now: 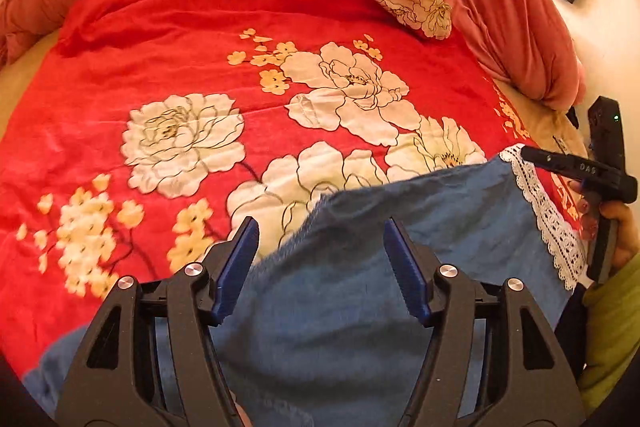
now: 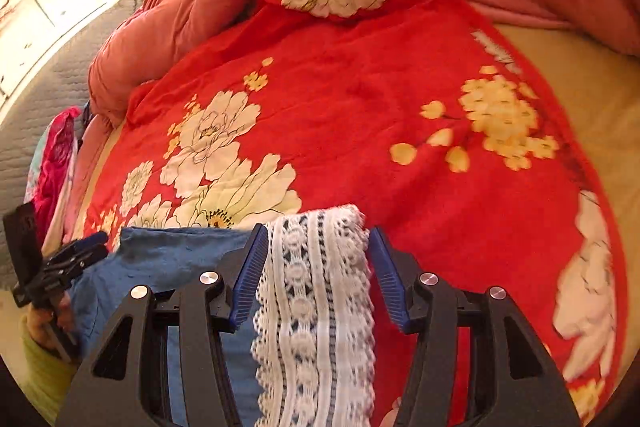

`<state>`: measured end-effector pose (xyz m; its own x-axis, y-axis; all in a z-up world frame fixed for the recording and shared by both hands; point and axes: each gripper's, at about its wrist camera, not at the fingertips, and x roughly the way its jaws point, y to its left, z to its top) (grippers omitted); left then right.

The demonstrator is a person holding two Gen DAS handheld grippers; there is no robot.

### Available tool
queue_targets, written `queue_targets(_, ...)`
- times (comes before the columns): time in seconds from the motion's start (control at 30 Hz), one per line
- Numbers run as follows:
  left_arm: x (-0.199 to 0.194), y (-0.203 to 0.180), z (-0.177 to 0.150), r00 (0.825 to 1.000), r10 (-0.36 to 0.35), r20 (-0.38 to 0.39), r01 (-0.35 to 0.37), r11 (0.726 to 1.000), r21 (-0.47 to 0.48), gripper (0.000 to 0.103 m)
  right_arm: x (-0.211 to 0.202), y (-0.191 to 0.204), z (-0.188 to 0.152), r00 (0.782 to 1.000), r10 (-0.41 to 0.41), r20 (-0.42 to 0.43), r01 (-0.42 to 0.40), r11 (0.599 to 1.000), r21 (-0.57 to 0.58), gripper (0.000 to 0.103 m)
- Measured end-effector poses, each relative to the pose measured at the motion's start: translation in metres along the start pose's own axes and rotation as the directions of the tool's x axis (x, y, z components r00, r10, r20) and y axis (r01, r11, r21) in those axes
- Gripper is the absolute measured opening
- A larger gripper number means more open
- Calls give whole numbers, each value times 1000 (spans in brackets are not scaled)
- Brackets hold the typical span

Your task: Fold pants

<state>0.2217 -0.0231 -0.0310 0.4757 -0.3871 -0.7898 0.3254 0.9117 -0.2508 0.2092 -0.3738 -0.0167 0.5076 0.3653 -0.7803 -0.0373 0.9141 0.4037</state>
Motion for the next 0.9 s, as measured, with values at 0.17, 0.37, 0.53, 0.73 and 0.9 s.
queue_targets(0.17,21,7,5,996,-80,-42,79,996,-29,57,23,-16,0,995,92,-32,-90,994,59,52)
queue_targets(0.37,40,0,1,980,-183,-71,180,982,-53,36,22,-22,-1,983,185,-19,-182,980,80,41)
queue_targets(0.53,42,-8,-2,982,-153,-108,150,988,-37,8,4,-6,-9,983,179,42,-179,984,-16,25)
queue_targets(0.73,13,-26,18,999,-36,26,34,998,46,6,-33,24,-1,977,59,206,-25,986,-166,24)
queue_targets(0.9,38,-40,28,997,82,13,-83,989,125,6,-8,32,18,972,-150,178,192,949,-248,19)
